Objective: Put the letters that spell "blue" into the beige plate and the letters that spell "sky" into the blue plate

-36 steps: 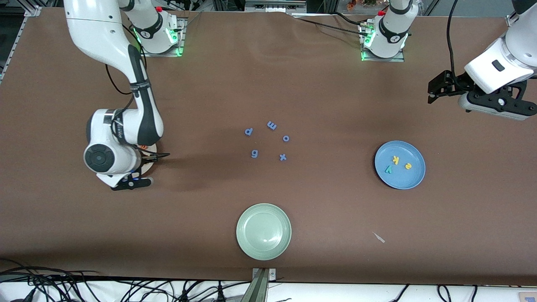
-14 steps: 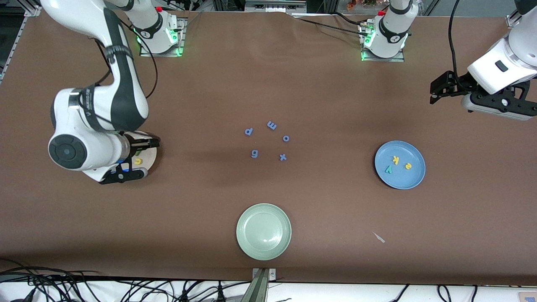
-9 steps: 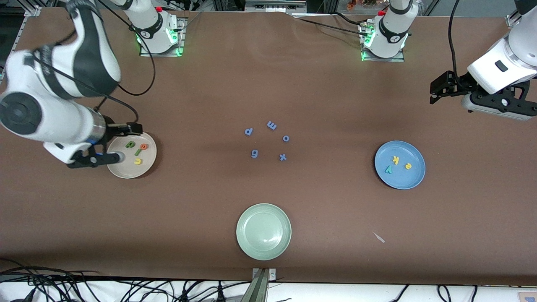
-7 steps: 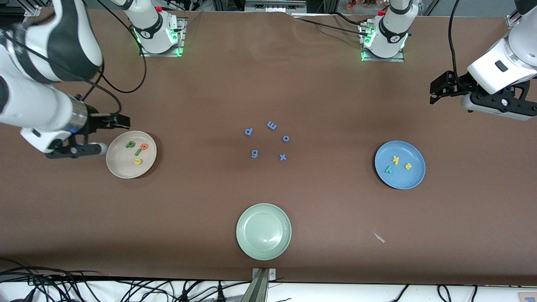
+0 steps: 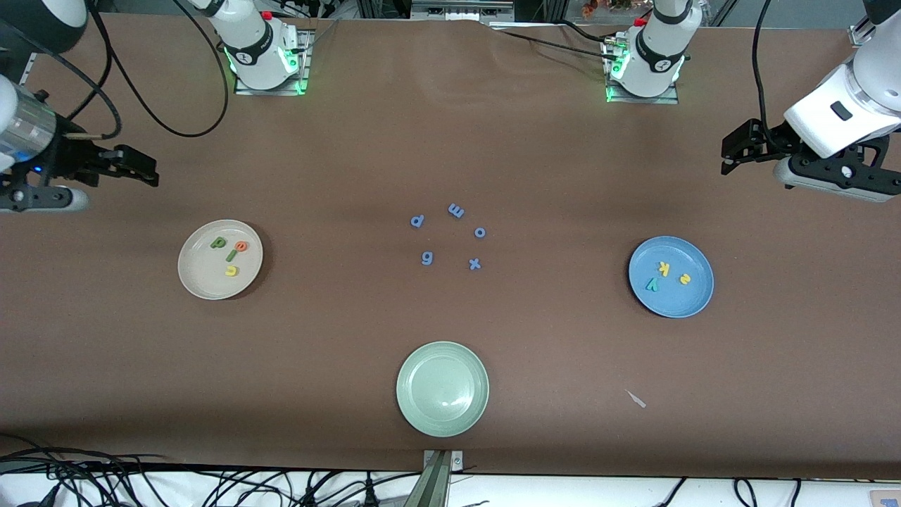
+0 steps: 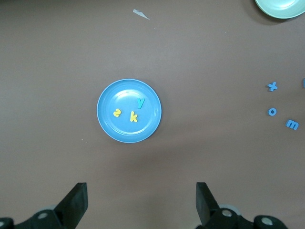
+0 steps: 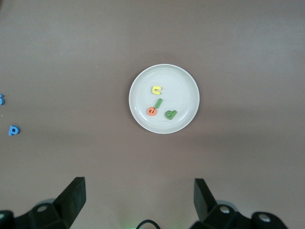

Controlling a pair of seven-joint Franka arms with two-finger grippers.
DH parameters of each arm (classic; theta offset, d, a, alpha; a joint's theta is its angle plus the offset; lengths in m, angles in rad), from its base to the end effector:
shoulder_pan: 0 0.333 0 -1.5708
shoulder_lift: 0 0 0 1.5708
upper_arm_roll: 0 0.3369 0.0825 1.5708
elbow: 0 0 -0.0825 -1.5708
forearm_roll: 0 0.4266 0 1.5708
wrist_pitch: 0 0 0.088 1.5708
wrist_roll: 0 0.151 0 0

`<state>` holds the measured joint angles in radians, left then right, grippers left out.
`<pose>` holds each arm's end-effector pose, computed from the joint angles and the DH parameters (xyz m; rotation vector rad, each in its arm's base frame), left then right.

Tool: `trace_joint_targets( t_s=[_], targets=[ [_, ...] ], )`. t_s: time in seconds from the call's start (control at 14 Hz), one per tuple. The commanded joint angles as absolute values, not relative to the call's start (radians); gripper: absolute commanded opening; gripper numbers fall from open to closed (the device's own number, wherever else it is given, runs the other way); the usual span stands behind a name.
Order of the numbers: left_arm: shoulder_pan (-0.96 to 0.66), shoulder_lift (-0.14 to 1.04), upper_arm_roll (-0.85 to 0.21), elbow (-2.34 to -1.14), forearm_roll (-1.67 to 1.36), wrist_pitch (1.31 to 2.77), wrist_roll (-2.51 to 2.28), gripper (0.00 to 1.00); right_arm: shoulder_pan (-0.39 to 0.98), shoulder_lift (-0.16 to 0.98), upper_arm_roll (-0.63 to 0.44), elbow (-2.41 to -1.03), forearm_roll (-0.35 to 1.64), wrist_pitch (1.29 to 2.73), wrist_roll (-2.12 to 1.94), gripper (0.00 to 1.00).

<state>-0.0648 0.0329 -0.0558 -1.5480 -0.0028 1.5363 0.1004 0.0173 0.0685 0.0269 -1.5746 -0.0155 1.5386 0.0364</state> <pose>0.5978 -0.0724 0.5904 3.1175 -0.3460 -0.0699 0.6081 0.0241 0.5556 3.1195 0.0127 -0.1621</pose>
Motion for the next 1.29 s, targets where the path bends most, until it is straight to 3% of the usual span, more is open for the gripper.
trace_joint_targets(
  t_s=[0.0,1.22],
  targets=[
    [-0.064,0.043,-0.061,-1.525,0.018,1.534,0.094,1.0,-0.018,0.029,0.049,-1.606,-0.015,1.545,0.035,1.0],
    [-0.066,0.043,-0.061,-1.523,0.02,1.534,0.095,1.0,-0.069,0.044,0.049,-1.609,-0.012,1.575,0.021,1.0]
  ],
)
